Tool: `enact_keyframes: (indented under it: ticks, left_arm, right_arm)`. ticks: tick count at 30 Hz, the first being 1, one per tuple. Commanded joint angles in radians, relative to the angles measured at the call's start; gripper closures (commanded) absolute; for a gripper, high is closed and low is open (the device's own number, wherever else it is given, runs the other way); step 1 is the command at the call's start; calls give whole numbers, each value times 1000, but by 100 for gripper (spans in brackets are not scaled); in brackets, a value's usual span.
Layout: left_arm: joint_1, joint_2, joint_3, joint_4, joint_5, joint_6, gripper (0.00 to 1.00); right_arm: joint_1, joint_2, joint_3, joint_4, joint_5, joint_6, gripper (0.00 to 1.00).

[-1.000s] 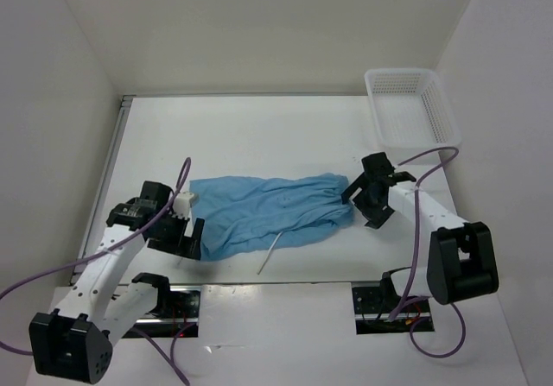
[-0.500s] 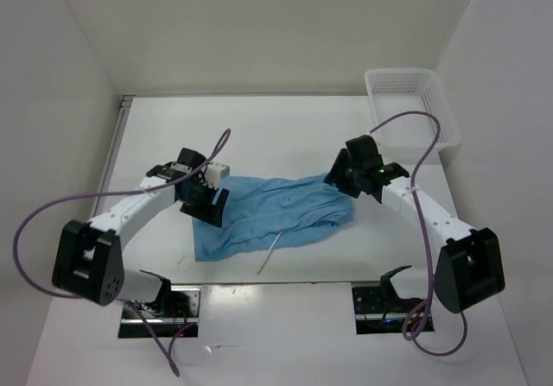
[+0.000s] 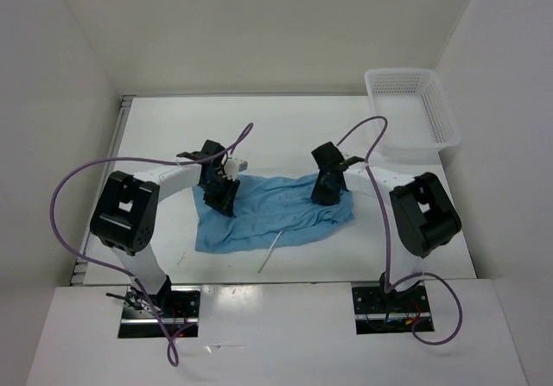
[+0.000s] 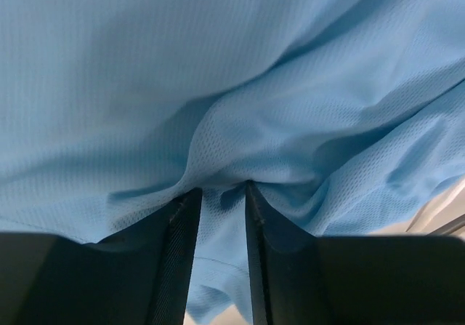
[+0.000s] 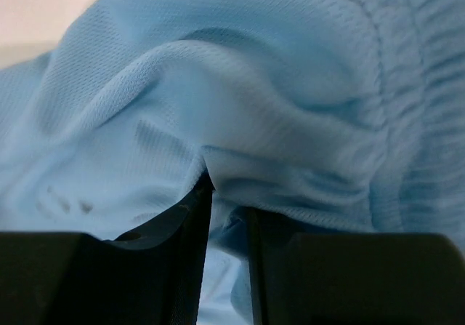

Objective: Fold and stack the shorts
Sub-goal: Fold the shorts

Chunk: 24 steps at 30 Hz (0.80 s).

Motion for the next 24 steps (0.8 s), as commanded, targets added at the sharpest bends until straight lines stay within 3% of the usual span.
enact_keyframes:
  ticks: [1, 5, 11, 18, 22, 23, 24]
  left_arm:
    - [0, 94, 41, 89, 5, 8, 62]
    - [49, 175, 122, 112, -4, 8, 62]
    - [107, 323, 381, 112, -53, 8, 62]
    - [193, 415, 545, 145, -36, 8, 62]
    - [193, 349, 567, 145, -51, 8, 49]
    - [193, 326, 567, 145, -60, 8, 35]
    - [202, 282, 558, 145, -71, 8, 31]
  right_arm:
    - [-9, 94, 78, 5, 81, 37, 70]
    - [-64, 253, 205, -4, 109, 37, 70]
    - [-142, 353, 401, 53, 90, -47, 67]
    - [-179, 502, 634, 43, 44, -96, 65]
    - [-179, 461, 679, 54, 15, -147, 59]
    - [-179, 446, 679, 54, 6, -167, 55]
    - [-179, 406, 690, 54, -12, -179, 49]
